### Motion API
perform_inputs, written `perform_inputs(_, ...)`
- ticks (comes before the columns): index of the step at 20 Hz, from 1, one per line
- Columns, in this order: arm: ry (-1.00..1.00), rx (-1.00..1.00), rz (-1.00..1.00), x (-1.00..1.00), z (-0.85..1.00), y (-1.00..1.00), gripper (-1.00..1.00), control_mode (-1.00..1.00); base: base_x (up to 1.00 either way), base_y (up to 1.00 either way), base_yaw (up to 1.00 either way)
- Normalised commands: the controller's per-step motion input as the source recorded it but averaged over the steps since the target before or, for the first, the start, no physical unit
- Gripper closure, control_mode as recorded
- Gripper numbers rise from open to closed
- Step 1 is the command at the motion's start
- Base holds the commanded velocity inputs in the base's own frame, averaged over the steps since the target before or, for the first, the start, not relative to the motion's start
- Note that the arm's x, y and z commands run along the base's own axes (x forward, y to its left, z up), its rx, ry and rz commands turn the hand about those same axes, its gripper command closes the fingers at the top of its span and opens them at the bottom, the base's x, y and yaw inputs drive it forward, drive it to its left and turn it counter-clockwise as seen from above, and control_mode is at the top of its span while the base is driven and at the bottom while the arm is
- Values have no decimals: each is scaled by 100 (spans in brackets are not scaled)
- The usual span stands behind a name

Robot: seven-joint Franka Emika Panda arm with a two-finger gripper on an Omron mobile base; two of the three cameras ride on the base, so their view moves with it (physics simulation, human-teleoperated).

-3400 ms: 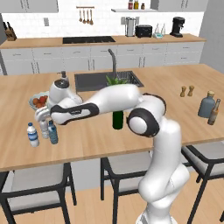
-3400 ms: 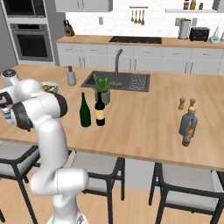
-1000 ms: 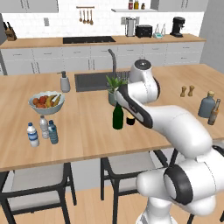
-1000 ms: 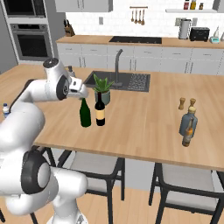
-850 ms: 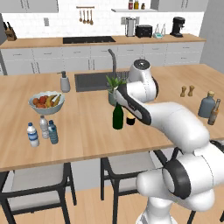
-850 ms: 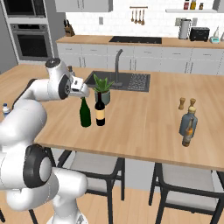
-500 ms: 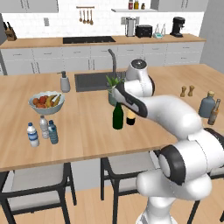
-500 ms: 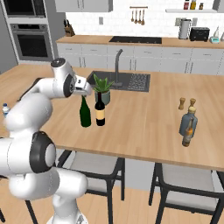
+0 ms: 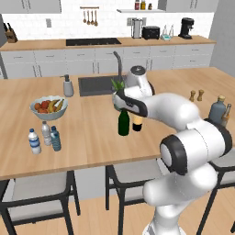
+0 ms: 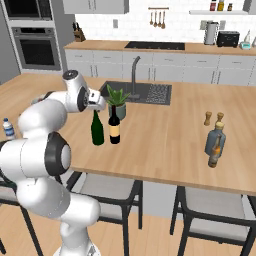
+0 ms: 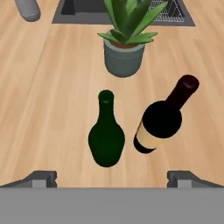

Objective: Move the plastic bottles in the middle to the plastics group, and the glass bottles in the middle to the glass group.

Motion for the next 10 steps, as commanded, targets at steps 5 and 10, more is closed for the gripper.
perform_inputs(5,0,0,0,27,-5,-4,-100,-100,0,0,0)
perform_inputs(10,5,0,0,19,-1,-3,-100,-100,0,0,0)
